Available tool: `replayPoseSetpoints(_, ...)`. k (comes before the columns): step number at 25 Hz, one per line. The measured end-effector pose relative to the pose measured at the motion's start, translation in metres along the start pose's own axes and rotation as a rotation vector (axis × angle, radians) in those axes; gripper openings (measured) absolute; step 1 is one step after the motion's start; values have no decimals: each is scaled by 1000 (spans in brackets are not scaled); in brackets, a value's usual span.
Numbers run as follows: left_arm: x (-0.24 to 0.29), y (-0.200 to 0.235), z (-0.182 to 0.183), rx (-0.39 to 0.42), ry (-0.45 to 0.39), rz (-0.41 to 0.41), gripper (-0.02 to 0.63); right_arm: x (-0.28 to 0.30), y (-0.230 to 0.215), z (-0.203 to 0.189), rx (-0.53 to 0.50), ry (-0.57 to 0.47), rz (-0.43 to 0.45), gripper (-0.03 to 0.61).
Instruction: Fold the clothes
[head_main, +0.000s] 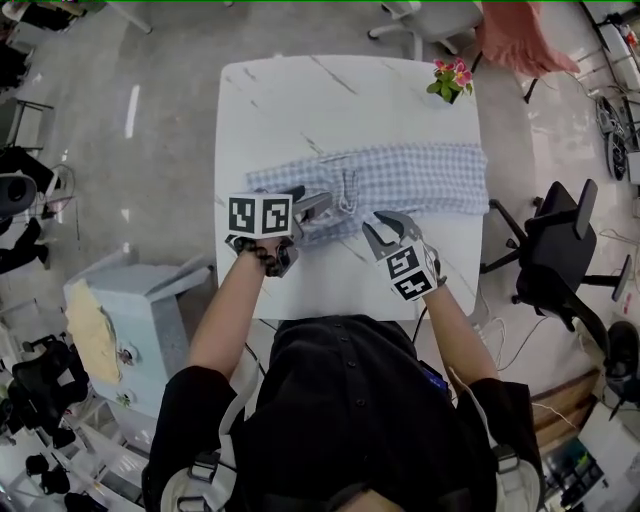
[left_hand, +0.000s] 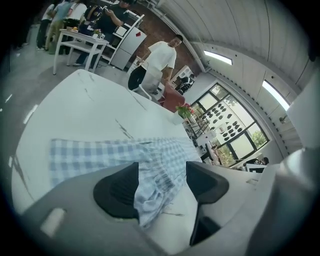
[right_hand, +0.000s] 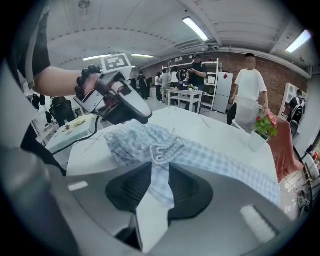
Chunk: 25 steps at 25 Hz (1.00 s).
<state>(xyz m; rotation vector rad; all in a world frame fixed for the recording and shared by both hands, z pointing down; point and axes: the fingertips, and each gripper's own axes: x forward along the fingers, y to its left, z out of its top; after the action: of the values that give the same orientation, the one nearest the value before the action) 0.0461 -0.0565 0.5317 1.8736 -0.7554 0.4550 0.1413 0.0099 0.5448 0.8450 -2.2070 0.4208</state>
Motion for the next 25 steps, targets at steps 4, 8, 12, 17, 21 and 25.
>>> replayPoseSetpoints(4, -24, 27, -11, 37, 7, 79, 305, 14, 14, 22, -38, -10, 23, 114)
replayPoseSetpoints(8, -55, 63, -22, 51, -3, 176, 305, 35, 30, 46, -86, -11, 61, 114)
replayPoseSetpoints(12, -86, 104, -34, -44, -39, 215, 305, 57, 45, 69, -134, -7, 91, 114)
replayPoseSetpoints(17, -89, 133, -55, -150, -42, 189, 305, 79, 56, 73, -152, 31, 104, 110)
replayPoseSetpoints(21, -77, 137, -62, -159, -20, 164, 298, 88, 56, 63, -152, 71, 102, 109)
replayPoseSetpoints(25, -68, 139, -65, -166, 7, 164, 293, 91, 50, 53, -134, 96, 93, 109)
